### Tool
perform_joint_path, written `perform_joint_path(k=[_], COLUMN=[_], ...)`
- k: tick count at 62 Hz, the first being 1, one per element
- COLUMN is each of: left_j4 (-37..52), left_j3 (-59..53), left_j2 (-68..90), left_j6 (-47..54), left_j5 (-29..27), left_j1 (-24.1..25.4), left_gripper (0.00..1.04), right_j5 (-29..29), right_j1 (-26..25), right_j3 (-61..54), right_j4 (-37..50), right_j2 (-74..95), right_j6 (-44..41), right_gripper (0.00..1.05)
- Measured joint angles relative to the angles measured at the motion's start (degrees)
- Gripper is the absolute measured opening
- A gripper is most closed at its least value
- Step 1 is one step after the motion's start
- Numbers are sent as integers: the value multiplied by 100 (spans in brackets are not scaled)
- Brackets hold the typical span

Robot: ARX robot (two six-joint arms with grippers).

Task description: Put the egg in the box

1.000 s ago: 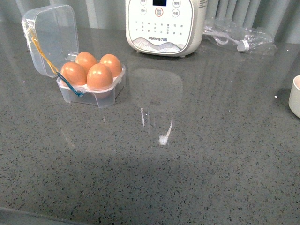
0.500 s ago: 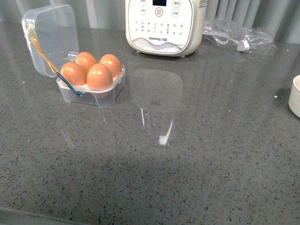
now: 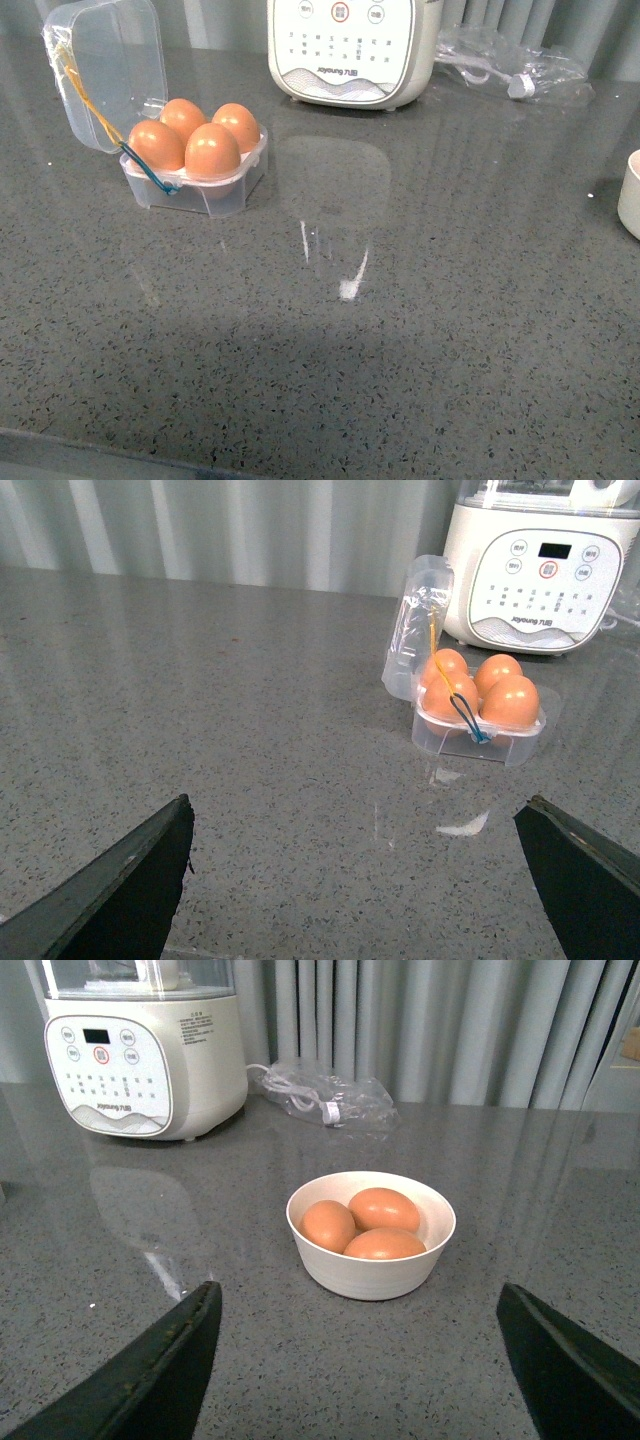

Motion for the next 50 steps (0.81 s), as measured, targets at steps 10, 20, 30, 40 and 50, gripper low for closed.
perform_joint_path(k=[10, 20, 30, 40, 50], left_j4=[0, 0, -732, -1475, -1440], left_j3=[0, 0, 214, 369, 496], left_j2=[0, 0, 315, 859, 809], left_j6=[0, 0, -315, -776, -905], left_j5=[0, 0, -168, -297, -531], left_j1=[0, 0, -57, -166, -435], left_gripper=[98, 98, 98, 98, 98], right_j5=[0, 0, 0, 0, 0], right_j1=[0, 0, 0, 0, 0], right_j3=[0, 0, 0, 0, 0], right_j4=[0, 0, 0, 0, 0], right_j2=[0, 0, 0, 0, 0], right_j6=[2, 0, 0, 2, 2], right_gripper=[97, 97, 97, 97, 97])
